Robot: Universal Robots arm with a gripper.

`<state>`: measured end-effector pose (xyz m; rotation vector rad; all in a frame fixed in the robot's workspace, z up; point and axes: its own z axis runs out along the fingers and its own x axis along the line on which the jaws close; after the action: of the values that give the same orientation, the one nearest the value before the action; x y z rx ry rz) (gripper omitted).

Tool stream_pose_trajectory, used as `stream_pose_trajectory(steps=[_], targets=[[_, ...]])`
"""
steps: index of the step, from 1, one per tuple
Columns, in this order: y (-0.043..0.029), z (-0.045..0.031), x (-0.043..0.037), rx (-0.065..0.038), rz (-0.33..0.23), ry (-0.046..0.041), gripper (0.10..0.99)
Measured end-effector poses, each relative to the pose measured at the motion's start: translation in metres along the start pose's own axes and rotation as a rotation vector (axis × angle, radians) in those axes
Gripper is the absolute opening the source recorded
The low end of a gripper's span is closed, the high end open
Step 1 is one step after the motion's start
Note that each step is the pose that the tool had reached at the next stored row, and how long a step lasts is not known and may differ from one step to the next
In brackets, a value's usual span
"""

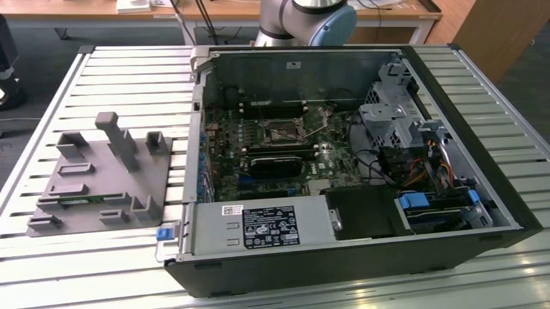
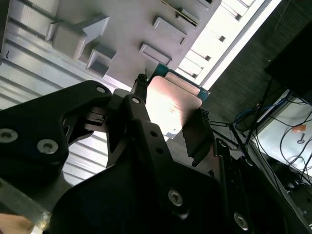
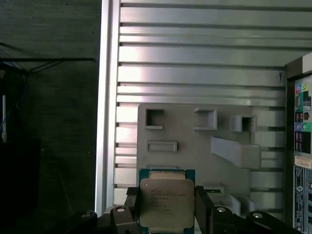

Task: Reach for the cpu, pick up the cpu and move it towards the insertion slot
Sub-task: 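Pick up the cpu and move it towards the insertion slot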

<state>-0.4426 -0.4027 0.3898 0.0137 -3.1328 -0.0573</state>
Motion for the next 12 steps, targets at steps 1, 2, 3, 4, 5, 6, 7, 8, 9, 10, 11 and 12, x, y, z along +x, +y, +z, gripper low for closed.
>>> stream_pose_trajectory(steps=[1,2,3,4,5,6,7,8,9,10,11,12], targets=[[0.0001,-0.0024,0.0,0.0,0.0,0.0001,0.541],[0.0002,-0.0049,0.0,0.001,0.0,0.0001,0.541],[0.0003,-0.0075,0.0001,0.001,0.0,0.0002,0.541],[0.0004,-0.0113,0.0001,0.002,0.0,0.0002,0.541],[0.0006,-0.0153,0.0001,0.002,0.0,0.0,0.541],[0.0007,-0.0189,0.0002,0.002,0.0,0.0001,0.541],[0.0008,-0.0221,0.0002,0.002,0.0,0.0001,0.541],[0.0009,-0.025,0.0002,0.002,0.0,0.0001,0.541],[0.001,-0.0277,0.0003,0.002,0.0,0.0001,0.541],[0.0011,-0.03,0.0003,0.002,0.0,0.0001,0.541],[0.0012,-0.0319,0.0003,0.002,0.0,0.0001,0.541],[0.0013,-0.0329,0.0001,0.002,0.0,0.0001,0.541]])
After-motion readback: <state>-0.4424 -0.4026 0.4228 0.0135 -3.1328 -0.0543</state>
